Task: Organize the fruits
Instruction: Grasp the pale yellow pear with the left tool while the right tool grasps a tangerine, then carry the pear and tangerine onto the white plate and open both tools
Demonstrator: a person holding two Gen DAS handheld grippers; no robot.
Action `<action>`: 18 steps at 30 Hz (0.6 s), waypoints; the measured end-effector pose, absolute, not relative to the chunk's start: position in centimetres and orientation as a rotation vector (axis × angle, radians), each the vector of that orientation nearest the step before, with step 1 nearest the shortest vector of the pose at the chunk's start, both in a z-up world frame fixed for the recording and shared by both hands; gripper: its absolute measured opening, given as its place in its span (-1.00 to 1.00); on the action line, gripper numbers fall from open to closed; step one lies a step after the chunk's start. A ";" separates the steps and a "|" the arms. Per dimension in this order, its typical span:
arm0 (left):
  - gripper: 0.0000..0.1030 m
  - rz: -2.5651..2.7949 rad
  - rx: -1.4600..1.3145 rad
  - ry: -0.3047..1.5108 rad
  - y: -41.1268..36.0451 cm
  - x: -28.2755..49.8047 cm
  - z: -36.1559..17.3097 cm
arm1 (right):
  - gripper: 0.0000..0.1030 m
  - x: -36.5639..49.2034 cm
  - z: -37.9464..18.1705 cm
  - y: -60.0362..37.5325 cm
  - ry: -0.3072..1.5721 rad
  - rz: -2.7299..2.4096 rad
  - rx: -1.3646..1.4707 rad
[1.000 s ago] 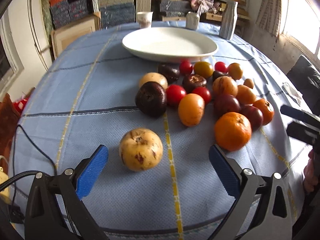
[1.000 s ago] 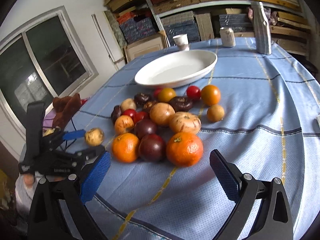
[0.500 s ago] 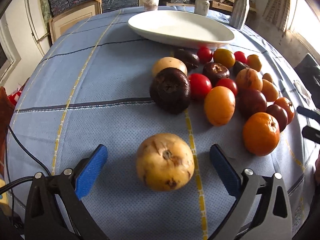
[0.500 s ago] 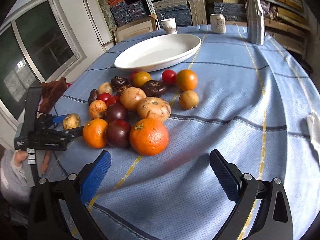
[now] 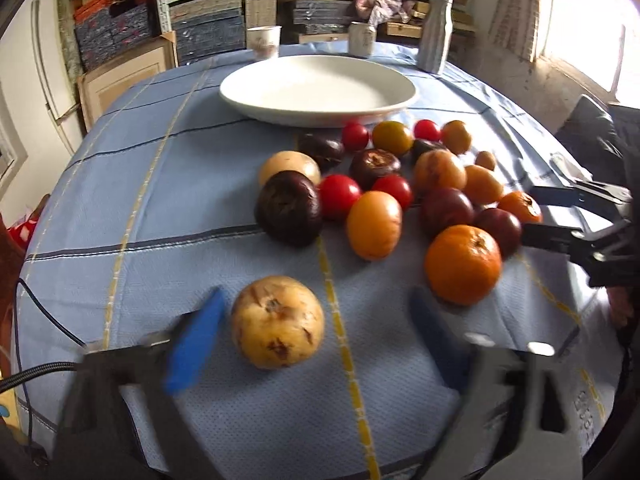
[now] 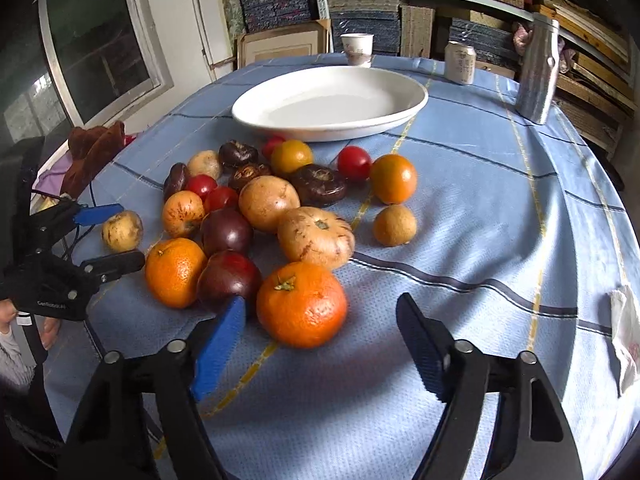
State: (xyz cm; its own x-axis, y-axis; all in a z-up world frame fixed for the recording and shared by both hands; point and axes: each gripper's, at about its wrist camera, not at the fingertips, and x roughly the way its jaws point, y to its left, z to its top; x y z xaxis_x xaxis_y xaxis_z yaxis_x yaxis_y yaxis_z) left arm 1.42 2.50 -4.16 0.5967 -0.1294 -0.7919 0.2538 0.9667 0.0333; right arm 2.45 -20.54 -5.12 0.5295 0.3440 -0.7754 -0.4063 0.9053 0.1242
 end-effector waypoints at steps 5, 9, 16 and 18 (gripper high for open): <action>0.29 -0.239 0.096 0.911 3.3 1.6 -4.4 | 0.33 3.2 -5.4 -20.8 0.925 0.457 -0.043; 0.02 -0.222 0.092 0.906 3.9 1.4 -4.4 | 0.07 3.3 -5.7 -21.2 0.946 0.501 0.013; -0.15 -0.226 0.077 0.895 5.0 0.4 -4.4 | -0.08 3.1 -5.7 -21.1 0.957 0.539 0.046; -0.15 -0.223 0.087 0.891 4.8 0.3 -4.4 | -0.08 3.2 -5.7 -21.1 0.959 0.540 0.048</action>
